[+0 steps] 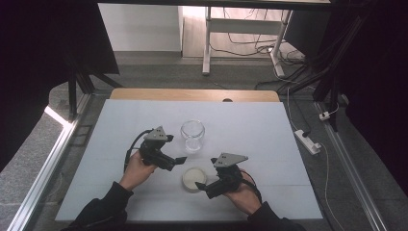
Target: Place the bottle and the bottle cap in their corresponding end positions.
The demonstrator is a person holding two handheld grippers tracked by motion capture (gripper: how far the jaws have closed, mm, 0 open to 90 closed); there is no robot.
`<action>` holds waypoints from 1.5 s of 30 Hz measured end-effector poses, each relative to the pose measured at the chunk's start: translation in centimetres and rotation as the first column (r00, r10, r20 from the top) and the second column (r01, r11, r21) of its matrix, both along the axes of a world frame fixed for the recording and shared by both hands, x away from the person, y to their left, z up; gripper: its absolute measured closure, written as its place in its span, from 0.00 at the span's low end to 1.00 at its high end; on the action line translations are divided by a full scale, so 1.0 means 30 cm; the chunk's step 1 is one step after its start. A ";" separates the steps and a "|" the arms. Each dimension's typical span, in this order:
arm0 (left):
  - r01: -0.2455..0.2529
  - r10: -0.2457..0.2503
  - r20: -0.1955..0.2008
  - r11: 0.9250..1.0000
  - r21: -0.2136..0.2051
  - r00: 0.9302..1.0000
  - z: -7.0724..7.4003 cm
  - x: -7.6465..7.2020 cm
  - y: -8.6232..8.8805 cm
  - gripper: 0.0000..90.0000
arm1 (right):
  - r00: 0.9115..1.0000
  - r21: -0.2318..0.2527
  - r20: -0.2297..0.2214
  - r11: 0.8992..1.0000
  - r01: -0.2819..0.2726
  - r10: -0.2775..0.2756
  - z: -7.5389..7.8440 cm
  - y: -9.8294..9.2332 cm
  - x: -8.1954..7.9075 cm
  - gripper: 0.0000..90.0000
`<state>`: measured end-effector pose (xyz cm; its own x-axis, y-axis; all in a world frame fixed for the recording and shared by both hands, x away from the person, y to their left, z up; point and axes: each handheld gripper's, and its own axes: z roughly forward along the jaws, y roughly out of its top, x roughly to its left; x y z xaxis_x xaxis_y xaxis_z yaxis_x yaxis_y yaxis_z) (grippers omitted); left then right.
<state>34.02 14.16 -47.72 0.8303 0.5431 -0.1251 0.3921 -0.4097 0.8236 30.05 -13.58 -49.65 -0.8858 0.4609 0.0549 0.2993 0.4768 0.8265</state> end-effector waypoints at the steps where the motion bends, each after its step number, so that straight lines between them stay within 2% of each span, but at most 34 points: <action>1: 0.004 -0.004 -0.001 1.000 -0.004 1.000 0.002 -0.010 0.003 0.00 | 1.000 0.000 0.002 1.000 0.002 -0.002 0.003 -0.004 0.000 0.00; 10: 0.014 -0.014 0.000 0.999 -0.031 1.000 0.009 -0.076 0.029 0.00 | 1.000 -0.004 0.014 1.000 0.015 -0.015 0.021 -0.033 -0.017 0.00; 15: 0.017 -0.017 -0.004 0.997 -0.072 1.000 0.013 -0.107 0.052 0.00 | 0.999 -0.007 0.025 1.000 0.027 -0.027 0.031 -0.056 -0.027 0.00; 21: 0.005 -0.006 -0.007 0.997 -0.076 1.000 0.012 -0.146 0.085 0.00 | 0.998 -0.005 0.032 0.999 0.054 -0.054 0.041 -0.093 -0.036 0.00; 35: -0.054 0.052 -0.034 0.996 -0.073 0.998 -0.018 -0.245 0.186 0.00 | 0.992 0.000 0.036 0.993 0.120 -0.120 0.054 -0.189 -0.059 0.00; 45: -0.132 0.129 -0.034 0.988 -0.076 0.991 -0.032 -0.323 0.280 0.00 | 0.981 0.005 0.041 0.982 0.188 -0.188 0.060 -0.276 -0.081 0.00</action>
<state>24.33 22.56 -48.67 0.7485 0.6342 -0.1939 0.4618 -0.2887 0.8387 27.63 -21.86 -47.84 -0.7848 0.6193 0.0212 0.3497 0.4144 0.8402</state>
